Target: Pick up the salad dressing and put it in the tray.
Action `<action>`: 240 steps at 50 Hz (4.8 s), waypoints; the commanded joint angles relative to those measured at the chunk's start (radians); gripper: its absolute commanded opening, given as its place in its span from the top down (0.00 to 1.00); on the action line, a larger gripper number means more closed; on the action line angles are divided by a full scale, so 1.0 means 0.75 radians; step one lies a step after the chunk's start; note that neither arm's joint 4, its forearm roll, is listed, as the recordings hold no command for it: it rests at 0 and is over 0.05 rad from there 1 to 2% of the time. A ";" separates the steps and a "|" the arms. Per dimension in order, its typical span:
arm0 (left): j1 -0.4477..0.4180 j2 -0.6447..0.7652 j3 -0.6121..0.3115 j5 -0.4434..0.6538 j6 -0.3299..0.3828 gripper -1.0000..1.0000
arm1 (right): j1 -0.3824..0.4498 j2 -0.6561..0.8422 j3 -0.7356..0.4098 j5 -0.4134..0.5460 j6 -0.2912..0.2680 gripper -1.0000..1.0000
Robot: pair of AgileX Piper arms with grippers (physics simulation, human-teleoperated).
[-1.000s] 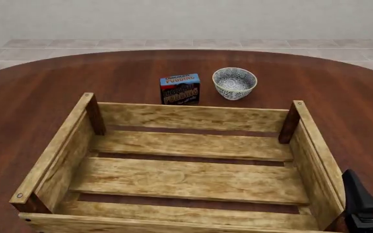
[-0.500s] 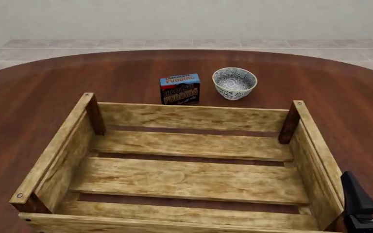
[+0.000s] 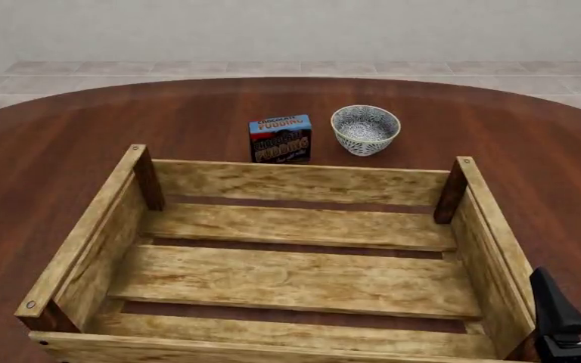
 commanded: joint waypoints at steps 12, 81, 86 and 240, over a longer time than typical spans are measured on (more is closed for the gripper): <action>0.041 0.003 0.090 -0.056 0.021 0.00 | -0.003 0.000 -0.025 0.024 -0.002 0.00; 0.134 0.425 0.260 -0.475 0.087 0.00 | -0.017 0.000 -0.028 0.047 0.005 0.00; 0.133 0.443 0.260 -0.486 0.092 0.00 | -0.018 0.000 -0.027 0.045 0.007 0.00; -0.844 0.695 -0.838 -0.407 0.300 1.00 | -0.038 0.000 -0.030 0.040 0.028 0.00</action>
